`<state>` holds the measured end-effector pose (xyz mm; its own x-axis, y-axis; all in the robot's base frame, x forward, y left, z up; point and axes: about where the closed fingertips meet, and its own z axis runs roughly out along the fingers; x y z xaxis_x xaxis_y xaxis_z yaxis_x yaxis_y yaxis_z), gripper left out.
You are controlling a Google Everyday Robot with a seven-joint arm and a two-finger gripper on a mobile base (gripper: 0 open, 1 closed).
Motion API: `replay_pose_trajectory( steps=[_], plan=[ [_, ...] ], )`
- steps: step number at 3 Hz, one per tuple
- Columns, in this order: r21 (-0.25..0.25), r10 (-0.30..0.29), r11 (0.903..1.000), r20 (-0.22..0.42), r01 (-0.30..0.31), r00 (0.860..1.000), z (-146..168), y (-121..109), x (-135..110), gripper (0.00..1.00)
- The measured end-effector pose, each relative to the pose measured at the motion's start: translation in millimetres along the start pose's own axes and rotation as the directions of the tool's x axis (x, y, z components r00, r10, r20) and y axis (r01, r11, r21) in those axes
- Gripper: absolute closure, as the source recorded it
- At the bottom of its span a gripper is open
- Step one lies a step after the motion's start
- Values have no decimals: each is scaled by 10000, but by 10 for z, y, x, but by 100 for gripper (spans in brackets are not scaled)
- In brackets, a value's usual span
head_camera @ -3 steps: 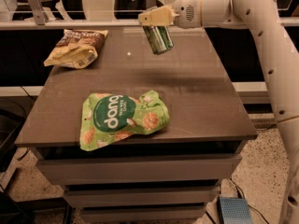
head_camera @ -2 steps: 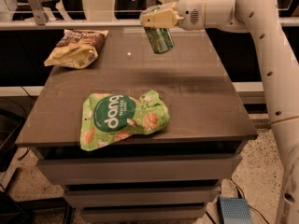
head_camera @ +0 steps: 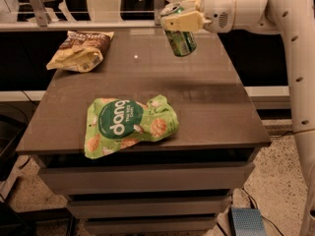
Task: Place green can upright
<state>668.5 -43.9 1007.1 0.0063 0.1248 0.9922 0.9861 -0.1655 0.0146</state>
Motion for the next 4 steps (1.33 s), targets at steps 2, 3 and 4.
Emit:
replay_pose_trajectory(
  steps=[2,3,4],
  plan=[
    [323,-172,9993,-401,185,9990,29,-5,-130,100],
    [416,-461,9979,-998,505,9939,-103,-57,-276,100],
    [581,-905,9935,-1249,983,9880,-308,-138,-334,100]
  ],
)
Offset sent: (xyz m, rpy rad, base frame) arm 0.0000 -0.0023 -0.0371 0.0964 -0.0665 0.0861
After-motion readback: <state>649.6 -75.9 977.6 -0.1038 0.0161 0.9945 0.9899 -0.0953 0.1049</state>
